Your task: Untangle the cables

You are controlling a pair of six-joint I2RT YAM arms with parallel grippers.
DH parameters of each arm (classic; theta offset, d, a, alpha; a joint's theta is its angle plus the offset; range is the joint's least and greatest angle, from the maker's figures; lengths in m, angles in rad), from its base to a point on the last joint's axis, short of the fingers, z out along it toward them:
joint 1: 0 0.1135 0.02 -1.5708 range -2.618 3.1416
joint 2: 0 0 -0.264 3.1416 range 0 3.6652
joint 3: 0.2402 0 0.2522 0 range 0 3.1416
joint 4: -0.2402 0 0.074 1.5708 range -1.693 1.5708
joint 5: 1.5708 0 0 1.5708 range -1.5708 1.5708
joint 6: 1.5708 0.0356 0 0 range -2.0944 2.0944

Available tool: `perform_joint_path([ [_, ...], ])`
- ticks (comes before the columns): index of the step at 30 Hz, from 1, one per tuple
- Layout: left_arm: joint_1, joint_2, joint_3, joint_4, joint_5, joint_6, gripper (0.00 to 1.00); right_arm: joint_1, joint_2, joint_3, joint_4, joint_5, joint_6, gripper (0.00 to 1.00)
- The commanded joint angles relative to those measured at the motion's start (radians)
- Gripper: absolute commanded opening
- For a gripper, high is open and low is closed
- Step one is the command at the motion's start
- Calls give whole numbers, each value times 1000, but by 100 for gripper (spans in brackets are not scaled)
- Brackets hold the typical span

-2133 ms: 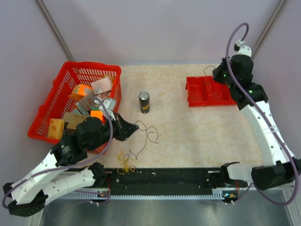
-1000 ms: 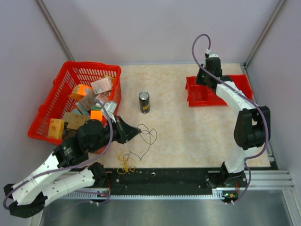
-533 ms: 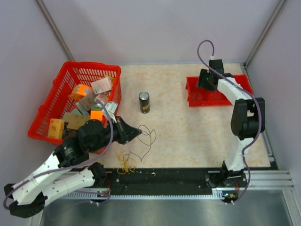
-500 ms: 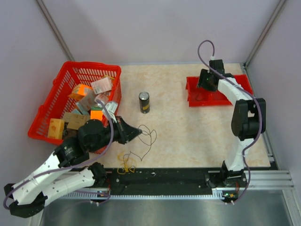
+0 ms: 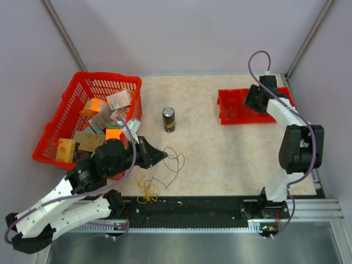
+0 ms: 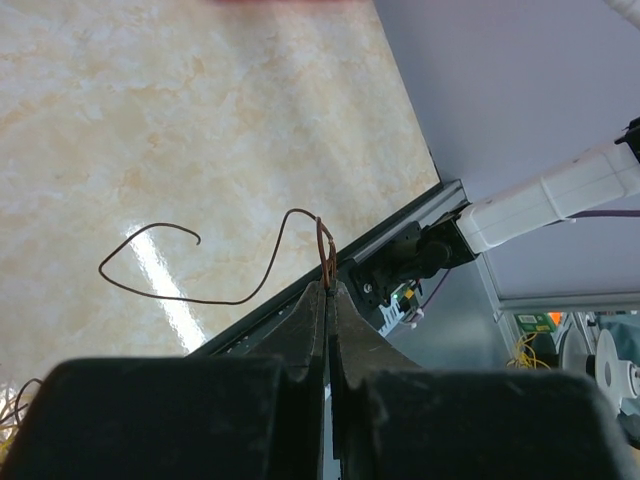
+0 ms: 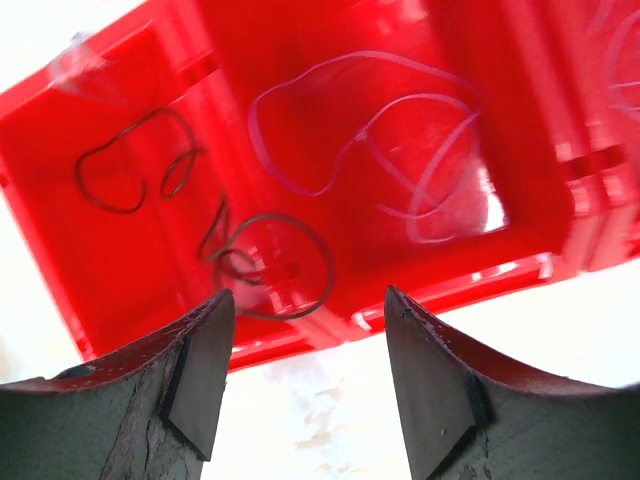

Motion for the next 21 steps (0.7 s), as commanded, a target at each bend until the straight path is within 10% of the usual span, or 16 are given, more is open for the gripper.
perform_joint_path([
  [1, 2, -10, -14, 58, 13, -2, 0, -59, -13, 28, 66, 119, 10, 61],
  [17, 2, 10, -26, 66, 23, 15, 0, -57, 270, 180, 100, 153, -112, 57],
  [21, 2, 18, -23, 67, 25, 14, 0, -39, 282, 212, 126, 194, -155, 18],
])
